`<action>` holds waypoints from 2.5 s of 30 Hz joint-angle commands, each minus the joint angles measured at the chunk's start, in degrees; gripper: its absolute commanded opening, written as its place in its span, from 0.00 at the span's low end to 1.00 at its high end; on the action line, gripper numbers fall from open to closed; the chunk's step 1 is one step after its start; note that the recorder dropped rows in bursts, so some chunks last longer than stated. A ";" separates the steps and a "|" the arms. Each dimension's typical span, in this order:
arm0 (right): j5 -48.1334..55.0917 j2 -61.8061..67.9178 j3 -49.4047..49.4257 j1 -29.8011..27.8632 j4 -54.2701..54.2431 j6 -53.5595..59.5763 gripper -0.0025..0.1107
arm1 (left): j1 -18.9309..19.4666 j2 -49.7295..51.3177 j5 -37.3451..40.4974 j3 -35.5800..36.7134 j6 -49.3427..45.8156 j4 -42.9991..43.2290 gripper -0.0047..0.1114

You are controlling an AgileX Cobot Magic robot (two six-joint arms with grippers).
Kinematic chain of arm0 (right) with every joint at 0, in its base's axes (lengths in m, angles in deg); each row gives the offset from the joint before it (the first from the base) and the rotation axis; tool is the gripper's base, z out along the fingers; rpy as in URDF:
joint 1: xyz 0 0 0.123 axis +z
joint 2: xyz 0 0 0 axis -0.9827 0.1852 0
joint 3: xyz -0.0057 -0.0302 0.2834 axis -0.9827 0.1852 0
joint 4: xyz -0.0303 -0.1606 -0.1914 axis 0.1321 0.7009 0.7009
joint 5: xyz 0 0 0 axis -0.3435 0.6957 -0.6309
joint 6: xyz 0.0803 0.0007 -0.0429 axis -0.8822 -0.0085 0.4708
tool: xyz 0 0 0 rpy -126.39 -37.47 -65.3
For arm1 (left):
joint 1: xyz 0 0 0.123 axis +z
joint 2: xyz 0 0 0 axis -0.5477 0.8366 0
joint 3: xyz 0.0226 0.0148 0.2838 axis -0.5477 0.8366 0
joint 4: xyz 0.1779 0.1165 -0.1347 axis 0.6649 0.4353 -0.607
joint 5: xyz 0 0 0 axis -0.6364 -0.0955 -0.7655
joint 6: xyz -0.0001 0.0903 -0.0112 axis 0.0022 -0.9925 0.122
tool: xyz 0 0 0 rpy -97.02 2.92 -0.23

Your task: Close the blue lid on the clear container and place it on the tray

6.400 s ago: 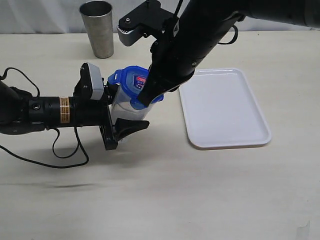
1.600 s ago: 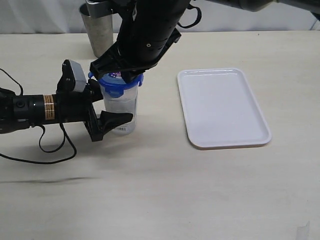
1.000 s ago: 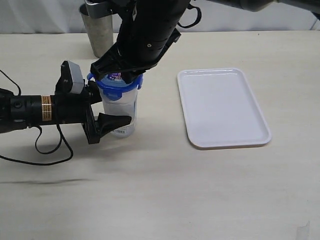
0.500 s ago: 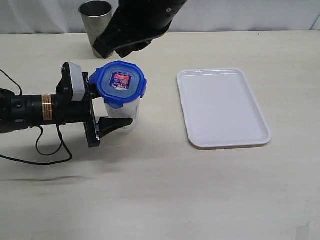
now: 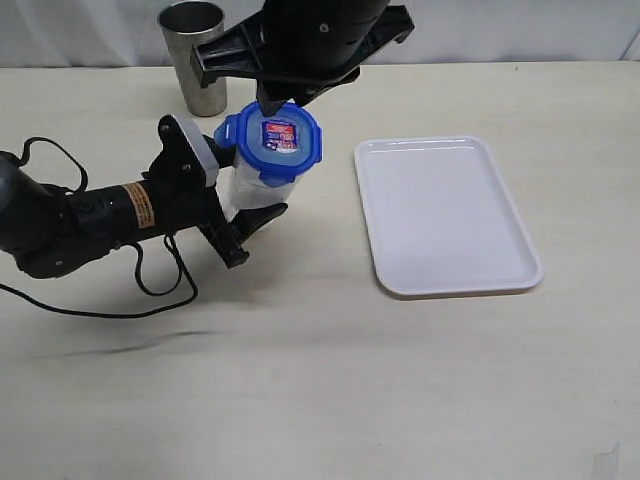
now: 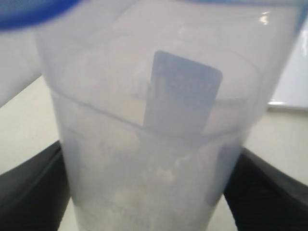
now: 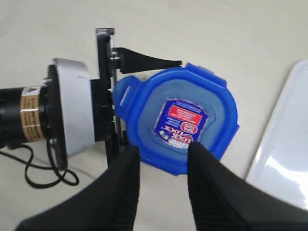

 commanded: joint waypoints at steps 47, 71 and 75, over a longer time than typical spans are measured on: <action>10.44 22.02 -20.94 10.00 21.06 -16.10 0.44 | -0.62 -2.11 3.09 -0.16 3.62 -4.02 0.04; 10.72 27.18 -20.94 10.00 19.92 -9.73 0.23 | -0.62 -2.11 0.48 -0.16 4.69 -0.35 0.04; 10.72 27.18 -20.94 10.00 20.07 -9.09 0.15 | -0.62 -2.11 0.48 -0.16 4.69 0.07 0.04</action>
